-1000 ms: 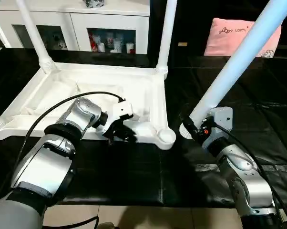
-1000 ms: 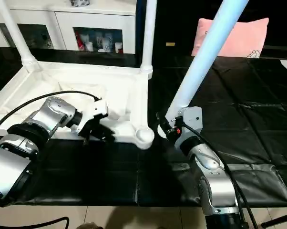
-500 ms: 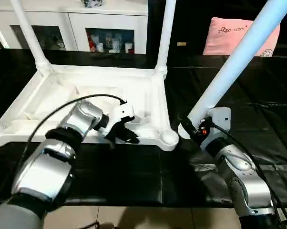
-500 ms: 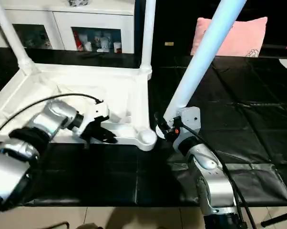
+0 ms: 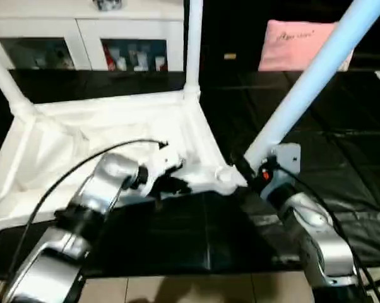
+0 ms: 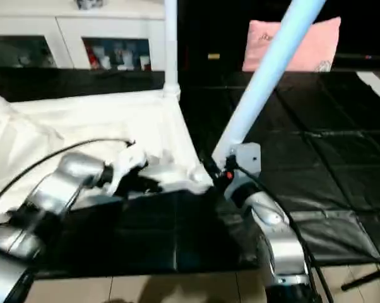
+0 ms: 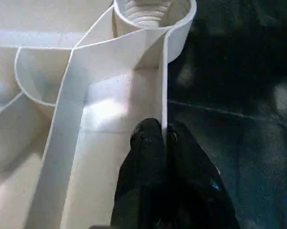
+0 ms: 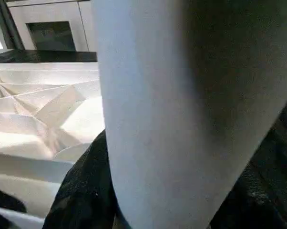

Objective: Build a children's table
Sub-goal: Insert table leg to table base

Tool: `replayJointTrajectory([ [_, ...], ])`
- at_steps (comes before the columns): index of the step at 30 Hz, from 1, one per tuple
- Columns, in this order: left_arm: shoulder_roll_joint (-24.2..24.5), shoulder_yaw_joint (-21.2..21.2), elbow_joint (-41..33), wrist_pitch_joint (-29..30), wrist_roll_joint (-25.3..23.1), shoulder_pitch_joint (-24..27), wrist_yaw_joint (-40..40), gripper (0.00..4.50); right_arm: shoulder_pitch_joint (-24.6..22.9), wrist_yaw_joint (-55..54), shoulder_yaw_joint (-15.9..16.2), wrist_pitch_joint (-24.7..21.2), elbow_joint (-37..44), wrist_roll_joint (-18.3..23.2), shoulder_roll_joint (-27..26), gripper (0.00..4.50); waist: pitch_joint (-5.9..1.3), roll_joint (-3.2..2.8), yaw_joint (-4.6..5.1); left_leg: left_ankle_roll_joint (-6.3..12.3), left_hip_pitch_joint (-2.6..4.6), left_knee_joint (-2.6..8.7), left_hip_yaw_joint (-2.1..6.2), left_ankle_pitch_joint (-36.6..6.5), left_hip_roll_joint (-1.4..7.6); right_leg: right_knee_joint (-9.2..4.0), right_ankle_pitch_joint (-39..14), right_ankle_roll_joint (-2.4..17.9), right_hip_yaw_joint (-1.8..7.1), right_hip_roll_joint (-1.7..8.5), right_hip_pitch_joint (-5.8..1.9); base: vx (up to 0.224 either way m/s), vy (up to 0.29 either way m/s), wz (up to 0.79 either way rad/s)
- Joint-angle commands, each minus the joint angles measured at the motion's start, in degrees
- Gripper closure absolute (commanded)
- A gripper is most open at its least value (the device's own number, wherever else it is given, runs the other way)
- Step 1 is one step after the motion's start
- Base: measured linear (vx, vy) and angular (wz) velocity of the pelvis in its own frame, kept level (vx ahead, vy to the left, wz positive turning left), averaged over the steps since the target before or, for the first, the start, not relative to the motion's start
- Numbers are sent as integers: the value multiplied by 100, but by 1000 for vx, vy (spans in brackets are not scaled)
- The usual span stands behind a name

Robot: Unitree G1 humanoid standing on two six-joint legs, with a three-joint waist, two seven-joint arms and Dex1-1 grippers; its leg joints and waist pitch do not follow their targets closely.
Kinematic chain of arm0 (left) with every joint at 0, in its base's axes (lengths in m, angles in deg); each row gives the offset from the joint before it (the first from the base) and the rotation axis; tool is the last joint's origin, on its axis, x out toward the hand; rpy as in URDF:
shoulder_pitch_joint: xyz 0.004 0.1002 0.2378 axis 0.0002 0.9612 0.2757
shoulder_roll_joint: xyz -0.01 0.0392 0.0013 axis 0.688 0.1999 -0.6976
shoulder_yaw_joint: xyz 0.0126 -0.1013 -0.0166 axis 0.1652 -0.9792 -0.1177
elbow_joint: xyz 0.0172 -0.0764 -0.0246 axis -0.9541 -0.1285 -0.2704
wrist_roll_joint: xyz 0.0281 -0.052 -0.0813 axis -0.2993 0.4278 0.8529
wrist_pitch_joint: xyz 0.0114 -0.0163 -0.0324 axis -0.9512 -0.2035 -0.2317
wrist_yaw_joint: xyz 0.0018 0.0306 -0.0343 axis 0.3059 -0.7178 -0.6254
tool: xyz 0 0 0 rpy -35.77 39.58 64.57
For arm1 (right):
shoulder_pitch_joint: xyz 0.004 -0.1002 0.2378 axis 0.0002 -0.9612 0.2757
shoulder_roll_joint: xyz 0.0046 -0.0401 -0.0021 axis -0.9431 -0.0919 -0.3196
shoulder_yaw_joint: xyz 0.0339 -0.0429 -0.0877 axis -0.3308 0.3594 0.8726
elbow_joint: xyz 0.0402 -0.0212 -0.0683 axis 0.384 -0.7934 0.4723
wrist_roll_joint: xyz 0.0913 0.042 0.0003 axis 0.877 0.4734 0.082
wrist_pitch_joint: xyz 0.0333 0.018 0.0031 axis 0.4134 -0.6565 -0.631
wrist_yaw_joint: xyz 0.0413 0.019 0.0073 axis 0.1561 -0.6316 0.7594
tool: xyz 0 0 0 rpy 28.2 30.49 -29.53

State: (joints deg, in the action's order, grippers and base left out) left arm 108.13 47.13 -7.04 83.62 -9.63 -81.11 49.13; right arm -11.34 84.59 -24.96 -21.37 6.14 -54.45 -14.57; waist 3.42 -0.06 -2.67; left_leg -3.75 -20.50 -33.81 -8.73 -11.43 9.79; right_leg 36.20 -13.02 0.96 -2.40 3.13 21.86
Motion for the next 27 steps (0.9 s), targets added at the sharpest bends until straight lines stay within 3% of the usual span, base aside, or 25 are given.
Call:
replayJointTrajectory([
  [1, 62, 173, 44, 65, -193, 131, -224, 450, 25, 7, -5, -25, 67, 28, 19, 255, -357, -38, -27, 217, 4, 393, 62, -565, 315, -405, 232, 1443, 301, 496, -315, 0, 0, 0],
  [4, 8, 78, -35, 198, -146, 128, -309, 450, 26, 21, -5, -25, 53, 27, 33, 255, -344, 5, -38, 217, 0, 395, 50, -590, 299, -428, 83, 1393, 305, 505, -318, 0, 0, 0],
  [5, -5, 59, -71, 262, -109, 128, -279, 422, 28, 22, -3, -25, 48, 25, 34, 255, -340, -8, -48, 205, 2, 397, 54, -613, 300, -433, -4, 1383, 305, 514, -316, 0, 0, 0],
  [8, -73, 2, -306, 484, 51, 163, -257, 395, 60, 35, 9, -30, 7, 4, 40, 255, -343, 6, -47, 181, 2, 396, 49, -596, 306, -434, -121, 1357, 307, 510, -306, 0, 0, 0],
  [12, -83, 123, -232, 439, -57, 124, -411, 384, 67, 34, -10, -50, 13, 13, 48, 255, -358, -14, -73, 248, -3, 377, 49, -443, 296, -415, 178, 1343, 308, 498, -307, 0, 0, 0],
  [17, -127, 112, -105, 401, -39, 61, -475, 377, 8, 34, 8, -37, 47, -7, 56, 255, -350, -35, -80, 184, 7, 391, 54, -576, 298, -433, 26, 1310, 302, 494, -301, 0, 0, 0],
  [20, -156, 33, -100, 466, 89, 36, -470, 377, -15, 29, 10, -34, 65, -13, 56, 255, -356, -38, -82, 160, 9, 385, 50, -579, 294, -428, 62, 1325, 307, 495, -303, 0, 0, 0],
  [27, -94, 117, 2, 415, 61, -1, -346, 448, -41, 48, 43, -49, 86, -6, 43, 255, -352, -40, -82, 158, 4, 393, 57, -610, 294, -433, 39, 1324, 302, 495, -308, 0, 0, 0],
])
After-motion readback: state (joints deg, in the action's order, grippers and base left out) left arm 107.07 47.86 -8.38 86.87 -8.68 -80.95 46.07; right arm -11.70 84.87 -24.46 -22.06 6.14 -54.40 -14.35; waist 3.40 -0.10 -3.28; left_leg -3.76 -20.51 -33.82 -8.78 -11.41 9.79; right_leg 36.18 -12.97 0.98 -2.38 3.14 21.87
